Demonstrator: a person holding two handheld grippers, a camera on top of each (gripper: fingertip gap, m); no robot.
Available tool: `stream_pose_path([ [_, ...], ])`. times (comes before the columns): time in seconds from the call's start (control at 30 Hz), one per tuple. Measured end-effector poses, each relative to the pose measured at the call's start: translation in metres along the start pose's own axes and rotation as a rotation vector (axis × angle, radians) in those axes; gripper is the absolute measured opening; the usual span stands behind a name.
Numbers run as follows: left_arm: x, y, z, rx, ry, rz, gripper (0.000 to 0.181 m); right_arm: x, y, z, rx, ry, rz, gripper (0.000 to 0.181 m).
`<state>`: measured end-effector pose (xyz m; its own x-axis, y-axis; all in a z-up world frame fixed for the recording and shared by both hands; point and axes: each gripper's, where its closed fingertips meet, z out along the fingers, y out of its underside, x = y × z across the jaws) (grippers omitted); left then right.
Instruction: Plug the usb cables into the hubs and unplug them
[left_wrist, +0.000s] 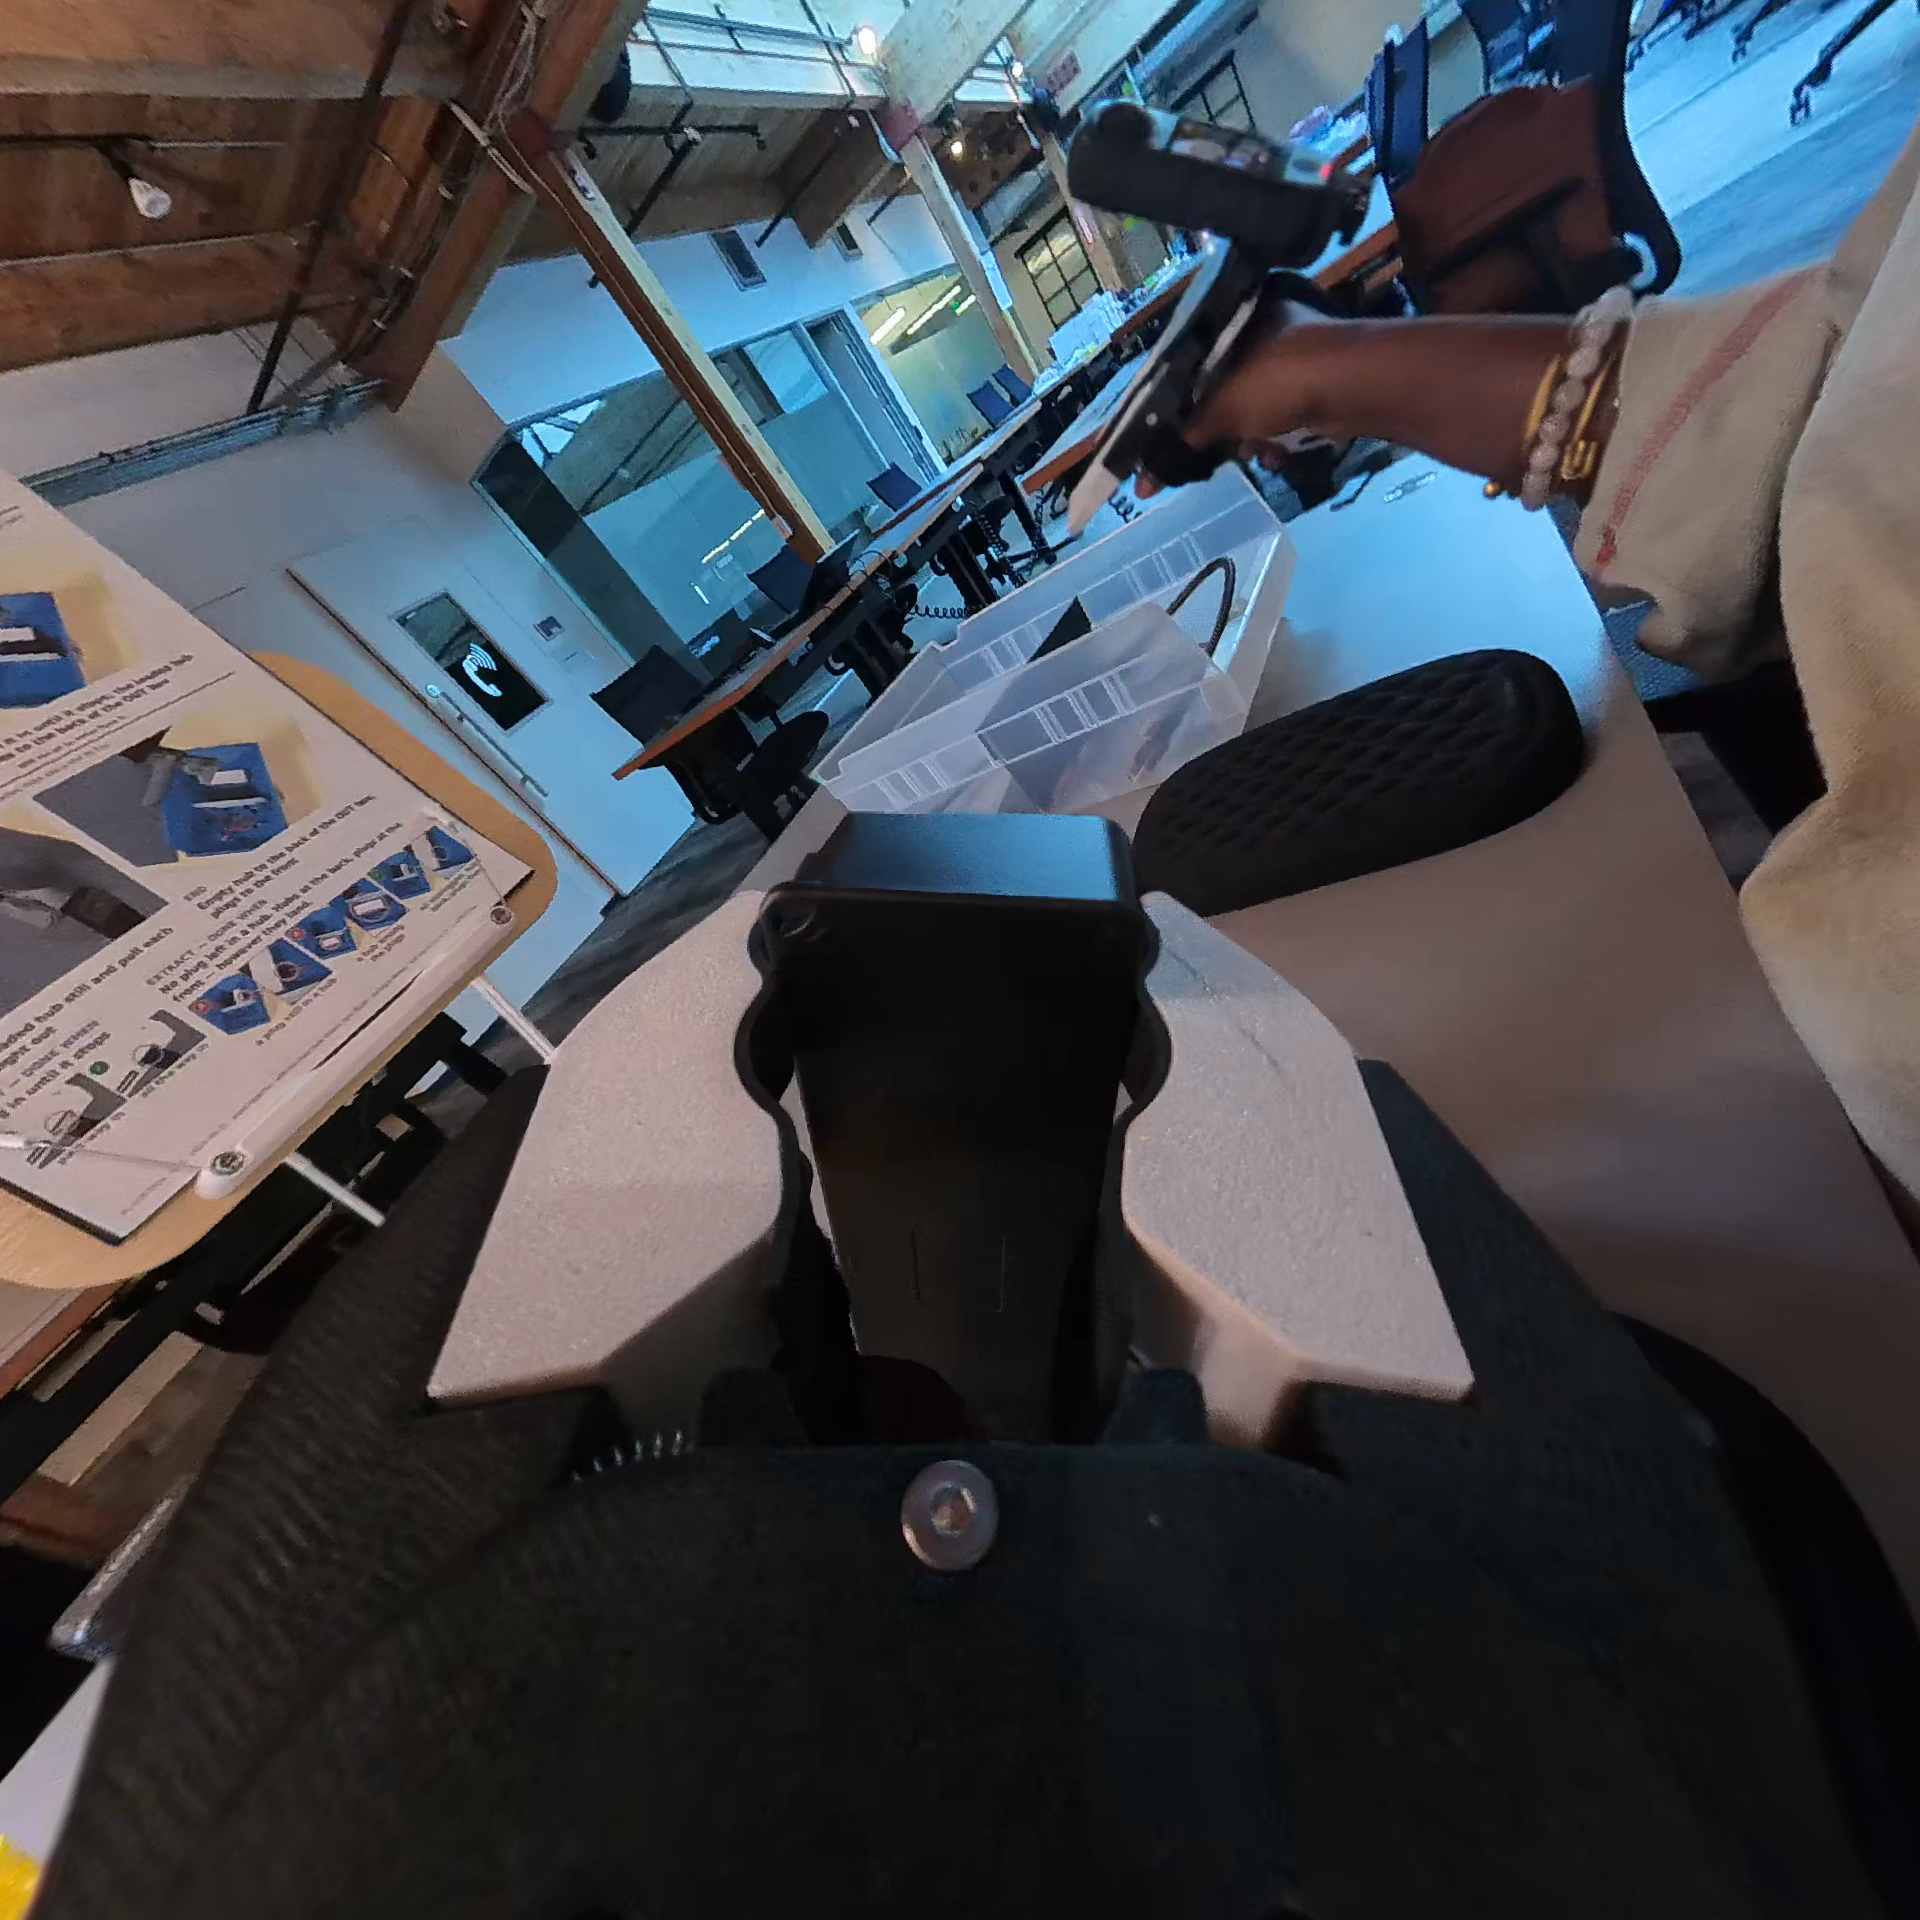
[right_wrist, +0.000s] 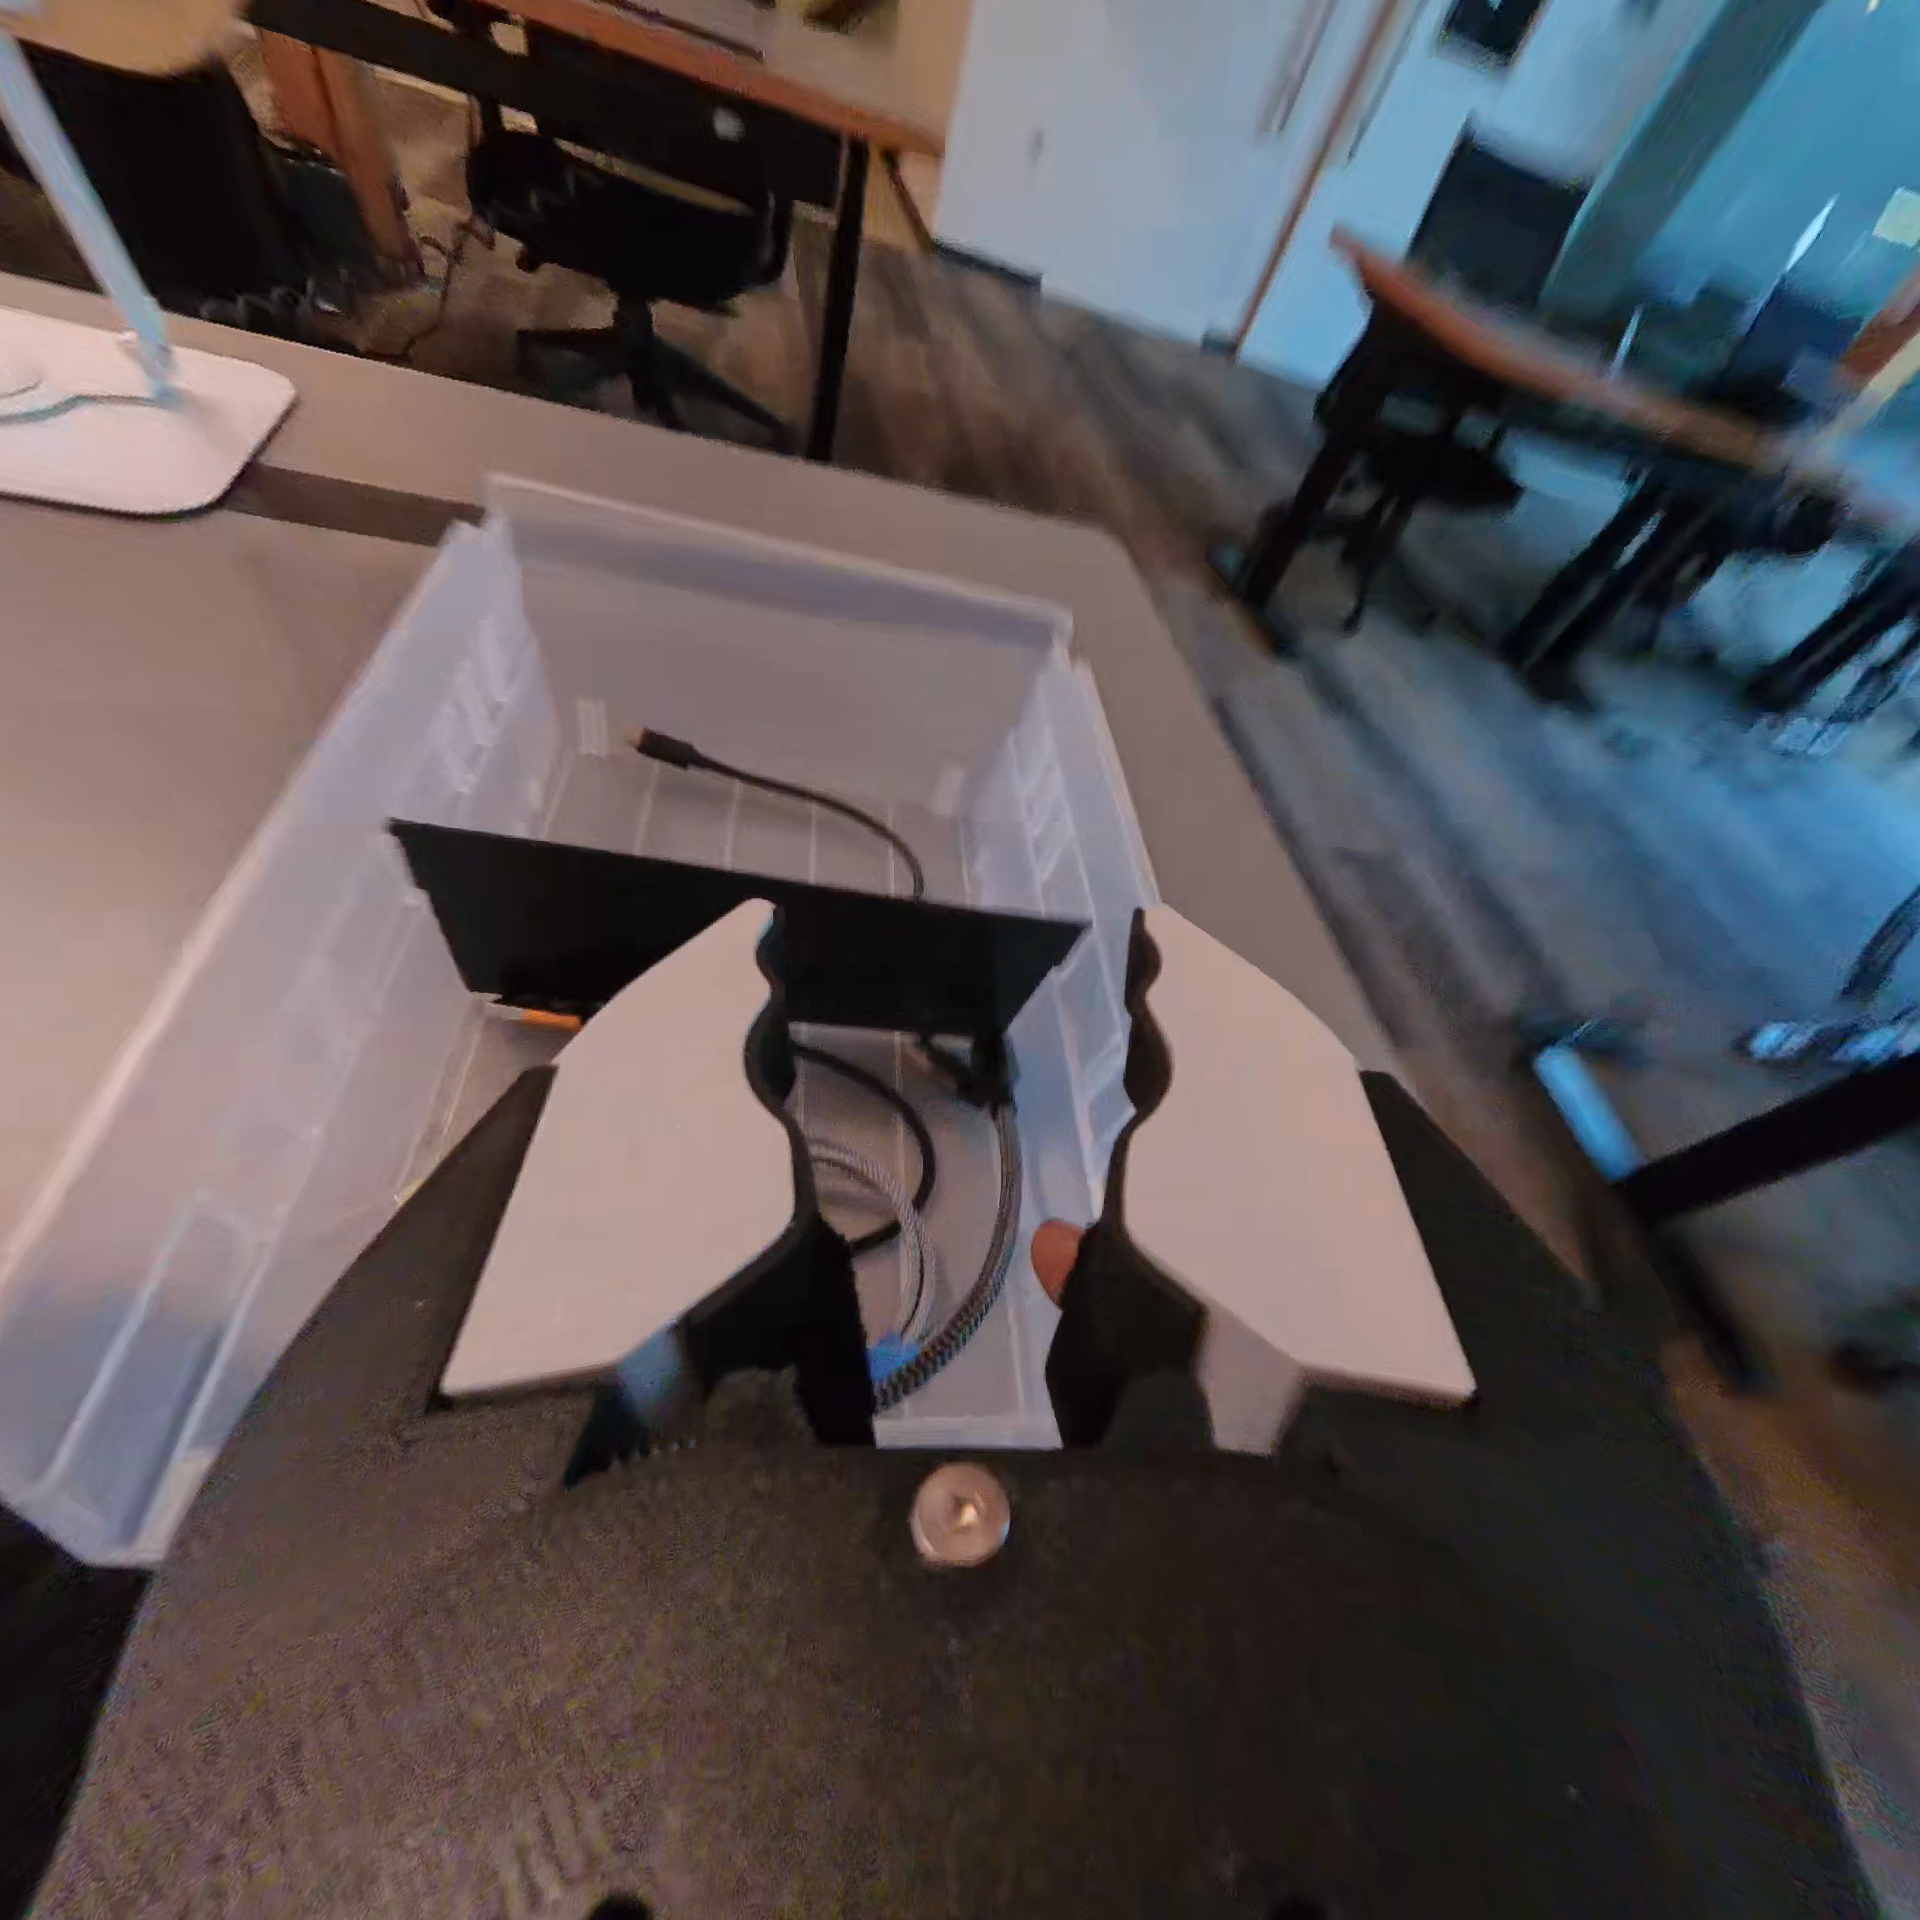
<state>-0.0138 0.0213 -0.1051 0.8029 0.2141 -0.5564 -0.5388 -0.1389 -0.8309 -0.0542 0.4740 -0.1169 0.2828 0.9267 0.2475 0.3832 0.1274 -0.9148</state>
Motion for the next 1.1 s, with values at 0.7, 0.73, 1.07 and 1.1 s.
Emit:
stream_pose_path([
  [0.7,-0.001,-0.017,-0.01,0.137,0.043,-0.145,0.062,-0.434,-0.017,-0.194,0.642,-1.456,-0.939,0.028],
  [0.73,-0.001,-0.017,-0.011,0.145,0.042,-0.148,0.062,-0.437,-0.016,-0.192,0.632,-1.458,-0.945,0.027],
  [1.07,0.002,-0.018,-0.011,0.181,0.058,-0.167,0.062,-0.441,-0.013,-0.194,0.646,-1.492,-0.952,0.016],
  [1.1,0.002,-0.018,-0.01,0.182,0.061,-0.167,0.062,-0.441,-0.013,-0.194,0.647,-1.491,-0.961,0.016],
])
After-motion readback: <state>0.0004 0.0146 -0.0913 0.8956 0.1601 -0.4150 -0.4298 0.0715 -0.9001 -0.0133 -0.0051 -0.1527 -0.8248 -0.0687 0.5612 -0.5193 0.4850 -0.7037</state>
